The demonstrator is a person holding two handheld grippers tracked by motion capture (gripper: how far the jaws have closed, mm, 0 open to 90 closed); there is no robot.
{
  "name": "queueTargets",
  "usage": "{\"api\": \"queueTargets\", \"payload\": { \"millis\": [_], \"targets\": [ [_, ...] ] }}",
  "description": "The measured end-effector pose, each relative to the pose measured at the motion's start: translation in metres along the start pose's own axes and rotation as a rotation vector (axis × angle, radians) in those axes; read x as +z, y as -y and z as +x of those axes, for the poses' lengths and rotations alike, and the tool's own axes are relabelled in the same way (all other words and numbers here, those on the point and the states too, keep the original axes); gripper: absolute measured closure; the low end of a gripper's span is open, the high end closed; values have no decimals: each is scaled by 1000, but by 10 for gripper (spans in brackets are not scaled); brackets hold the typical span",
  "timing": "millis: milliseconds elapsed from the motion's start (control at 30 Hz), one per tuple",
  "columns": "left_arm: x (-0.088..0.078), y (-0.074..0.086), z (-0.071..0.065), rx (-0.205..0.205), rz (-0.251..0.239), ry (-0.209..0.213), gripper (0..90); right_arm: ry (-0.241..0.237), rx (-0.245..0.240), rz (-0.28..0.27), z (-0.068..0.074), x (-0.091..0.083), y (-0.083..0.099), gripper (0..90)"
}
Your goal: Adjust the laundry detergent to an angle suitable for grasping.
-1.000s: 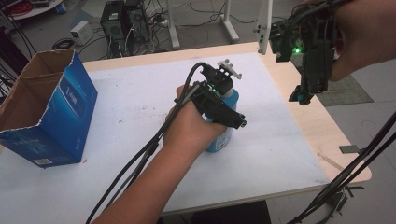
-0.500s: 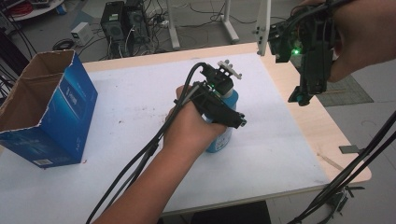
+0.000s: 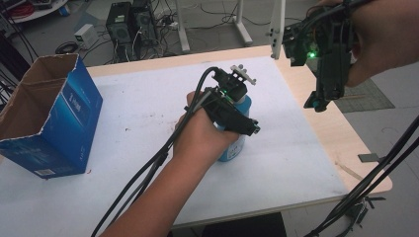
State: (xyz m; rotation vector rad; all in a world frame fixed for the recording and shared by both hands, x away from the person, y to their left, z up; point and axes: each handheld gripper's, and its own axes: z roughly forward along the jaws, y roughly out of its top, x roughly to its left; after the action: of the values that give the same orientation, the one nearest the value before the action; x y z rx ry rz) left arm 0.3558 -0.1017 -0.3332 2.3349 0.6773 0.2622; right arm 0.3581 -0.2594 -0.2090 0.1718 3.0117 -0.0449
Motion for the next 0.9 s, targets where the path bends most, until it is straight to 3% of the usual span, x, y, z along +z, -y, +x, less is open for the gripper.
{"api": "queueTargets", "payload": {
  "millis": [233, 400, 700, 900],
  "targets": [
    [1, 0, -2, 17, 6, -18, 292, 2, 0, 5, 0, 0, 0, 31],
    [0, 1, -1, 21, 5, -42, 389, 1, 1, 4, 0, 0, 1, 31],
    [-1, 1, -2, 22, -5, -34, 422, 4, 0, 1, 1, 0, 0, 31],
    [-4, 1, -5, 46, -5, -33, 436, 3, -2, 3, 1, 0, 1, 31]
  ]
}}
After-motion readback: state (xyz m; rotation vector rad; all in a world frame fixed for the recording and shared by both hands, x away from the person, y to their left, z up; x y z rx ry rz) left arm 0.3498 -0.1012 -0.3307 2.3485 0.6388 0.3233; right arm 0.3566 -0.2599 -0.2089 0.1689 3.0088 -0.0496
